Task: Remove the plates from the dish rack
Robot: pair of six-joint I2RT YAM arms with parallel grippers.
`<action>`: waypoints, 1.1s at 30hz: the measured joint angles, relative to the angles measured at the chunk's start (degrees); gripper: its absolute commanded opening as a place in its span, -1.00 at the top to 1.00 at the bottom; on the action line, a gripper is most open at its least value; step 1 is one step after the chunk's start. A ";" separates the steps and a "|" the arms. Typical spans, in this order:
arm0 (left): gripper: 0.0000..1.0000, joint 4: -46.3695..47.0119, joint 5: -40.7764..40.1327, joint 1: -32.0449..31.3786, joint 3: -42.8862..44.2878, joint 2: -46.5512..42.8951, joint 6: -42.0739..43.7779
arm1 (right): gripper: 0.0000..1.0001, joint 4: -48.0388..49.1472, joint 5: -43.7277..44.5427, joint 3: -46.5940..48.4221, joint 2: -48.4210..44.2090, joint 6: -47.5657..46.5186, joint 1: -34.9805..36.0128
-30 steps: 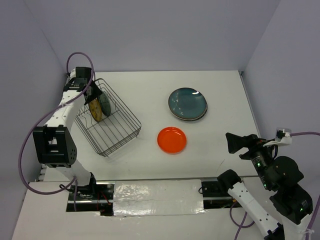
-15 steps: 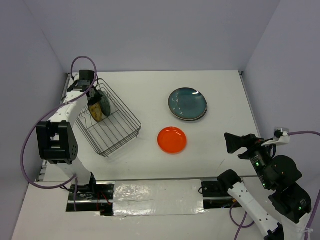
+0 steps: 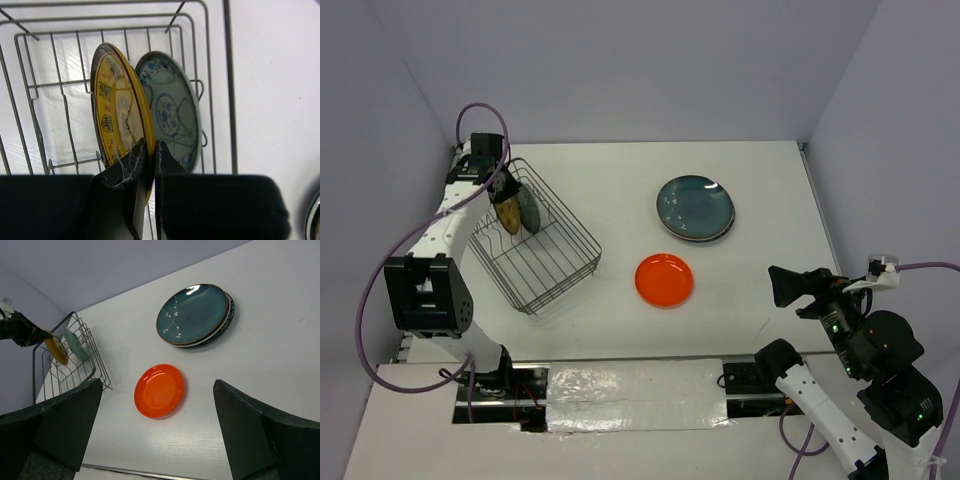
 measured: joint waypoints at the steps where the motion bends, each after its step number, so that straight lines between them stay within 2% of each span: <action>1: 1.00 -0.31 -0.04 0.00 0.61 -0.20 0.50 | -0.98 0.00 -0.02 0.00 0.00 0.00 0.02; 7: 1.00 -1.05 -1.86 -1.33 3.61 -4.61 3.34 | -0.98 0.00 0.02 0.07 0.00 0.00 0.00; 13: 1.00 0.70 -3.98 -9.81 7.04 -12.66 11.93 | -0.98 -0.02 0.04 0.11 0.00 0.02 0.02; 15: 1.00 3.52 -4.07 -16.33 7.52 -15.30 16.65 | -0.98 -0.09 0.42 0.35 0.04 0.00 0.00; 17: 1.00 6.23 -3.63 -25.99 7.45 -17.49 21.79 | -0.98 -0.39 1.01 1.31 0.17 0.00 0.02; 21: 1.00 11.56 -6.99 -50.82 4.52 -18.60 30.18 | -0.98 -1.36 2.60 5.51 0.68 -0.09 0.02; 23: 1.00 12.20 -9.77 -59.45 2.51 -16.92 32.24 | -0.98 -1.81 3.82 8.79 0.74 -0.55 0.00; 25: 1.00 11.41 -13.60 -64.59 2.10 -12.15 32.94 | -0.98 -2.29 4.98 11.63 0.74 -0.96 0.00; 28: 1.00 10.25 -17.77 -67.78 2.21 -2.38 33.55 | -0.98 -2.89 6.34 14.29 0.74 -1.46 0.00; 33: 1.00 6.58 -19.50 -69.44 2.23 10.08 33.59 | -0.98 -4.26 7.43 14.73 0.72 -1.86 0.02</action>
